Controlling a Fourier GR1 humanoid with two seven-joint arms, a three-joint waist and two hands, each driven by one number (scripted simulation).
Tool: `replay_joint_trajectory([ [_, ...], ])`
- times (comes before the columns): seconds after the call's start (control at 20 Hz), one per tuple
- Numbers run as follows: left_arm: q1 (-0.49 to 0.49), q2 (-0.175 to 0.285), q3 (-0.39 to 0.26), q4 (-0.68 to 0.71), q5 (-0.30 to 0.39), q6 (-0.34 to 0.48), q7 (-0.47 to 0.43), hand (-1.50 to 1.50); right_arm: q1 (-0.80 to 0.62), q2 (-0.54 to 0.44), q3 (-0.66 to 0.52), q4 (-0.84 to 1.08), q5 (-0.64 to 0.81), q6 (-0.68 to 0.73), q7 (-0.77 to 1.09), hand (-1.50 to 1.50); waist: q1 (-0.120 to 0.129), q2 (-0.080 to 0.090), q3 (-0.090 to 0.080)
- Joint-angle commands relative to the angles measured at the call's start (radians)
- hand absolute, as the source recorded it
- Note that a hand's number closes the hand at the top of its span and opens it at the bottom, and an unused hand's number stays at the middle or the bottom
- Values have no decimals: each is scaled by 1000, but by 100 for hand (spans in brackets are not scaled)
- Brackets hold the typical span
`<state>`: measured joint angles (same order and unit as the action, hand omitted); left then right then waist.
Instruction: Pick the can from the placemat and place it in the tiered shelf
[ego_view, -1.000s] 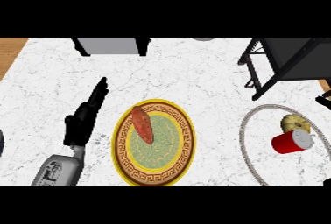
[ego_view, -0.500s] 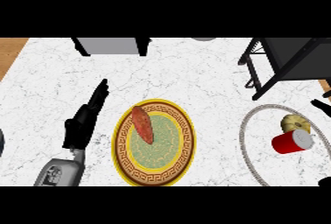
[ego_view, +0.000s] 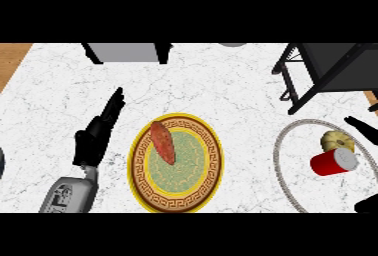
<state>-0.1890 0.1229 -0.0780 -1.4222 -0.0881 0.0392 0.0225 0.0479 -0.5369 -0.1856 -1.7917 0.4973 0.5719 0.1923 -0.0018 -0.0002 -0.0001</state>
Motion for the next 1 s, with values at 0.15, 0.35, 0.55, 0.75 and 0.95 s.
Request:
replay_joint_trajectory([
  [0.15,59,-12,-8,-87,-26,-17,32,0,-53,62,23,96,111,-30,-46,-150,4,0,0],
  [0.35,-36,-19,37,69,-23,-29,-27,0,-43,39,-3,154,149,-37,-106,-150,0,1,0],
  [0.55,18,-51,14,-29,-52,9,19,0,-75,73,18,220,205,-73,-129,-150,3,0,0],
  [0.75,6,-60,7,17,-88,11,-26,0,-97,62,-10,226,204,-42,-150,-150,1,1,0],
  [0.95,-40,-22,62,4,-31,-61,28,0,-78,121,18,198,228,-47,-130,-150,0,0,0],
])
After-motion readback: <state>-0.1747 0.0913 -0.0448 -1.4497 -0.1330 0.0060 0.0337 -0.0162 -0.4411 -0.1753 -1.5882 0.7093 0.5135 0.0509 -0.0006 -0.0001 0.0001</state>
